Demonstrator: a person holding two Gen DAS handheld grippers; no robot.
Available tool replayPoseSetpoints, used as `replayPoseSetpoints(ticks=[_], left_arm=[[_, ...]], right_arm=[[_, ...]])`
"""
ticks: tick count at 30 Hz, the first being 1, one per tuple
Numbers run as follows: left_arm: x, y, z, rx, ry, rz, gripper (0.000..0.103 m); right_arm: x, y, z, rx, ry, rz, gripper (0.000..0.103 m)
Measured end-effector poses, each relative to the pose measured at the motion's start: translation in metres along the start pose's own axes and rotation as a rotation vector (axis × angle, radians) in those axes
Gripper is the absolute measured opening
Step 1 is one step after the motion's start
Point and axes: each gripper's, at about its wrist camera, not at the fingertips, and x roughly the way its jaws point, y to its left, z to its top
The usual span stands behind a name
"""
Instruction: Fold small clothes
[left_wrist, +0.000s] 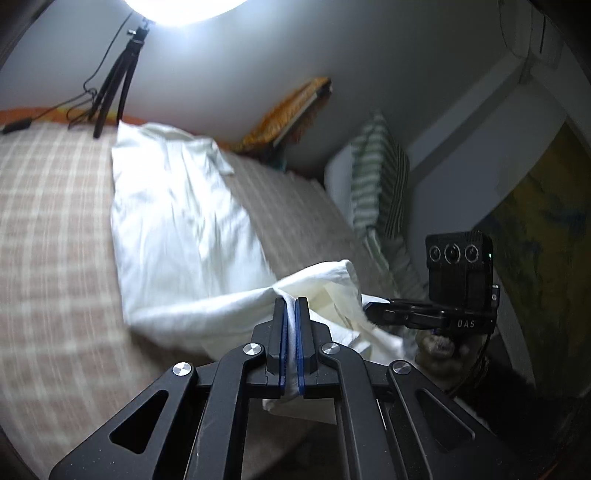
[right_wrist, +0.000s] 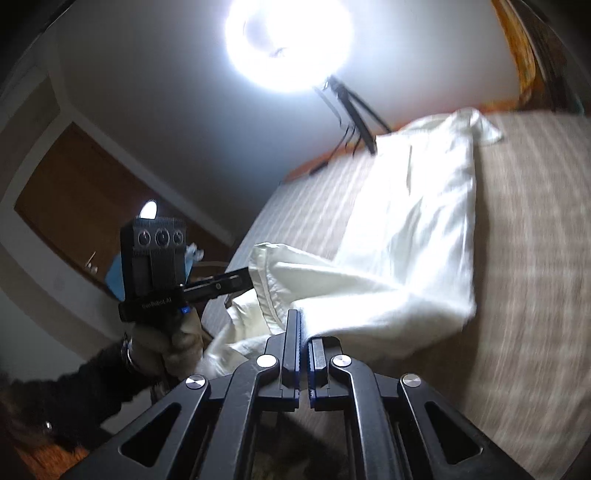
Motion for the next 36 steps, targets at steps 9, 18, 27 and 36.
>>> replayPoseSetpoints(ticks=[9, 18, 27, 36], left_arm=[[0.024, 0.042, 0.063, -0.04, -0.062, 0.026, 0.002], [0.061, 0.107, 0.098, -0.144, -0.053, 0.131, 0.002], [0.065, 0.15, 0.102, -0.277, -0.061, 0.256, 0.019], [0.035, 0.146, 0.103, -0.192, -0.109, 0.282, 0.028]], right_arm=[[0.022, -0.03, 0.087, 0.002, -0.034, -0.029, 0.001], [0.064, -0.11, 0.144, 0.175, -0.02, -0.102, 0.0], [0.096, -0.164, 0.165, 0.302, 0.012, -0.143, 0.006], [0.057, -0.17, 0.168, 0.332, -0.077, -0.084, 0.037]])
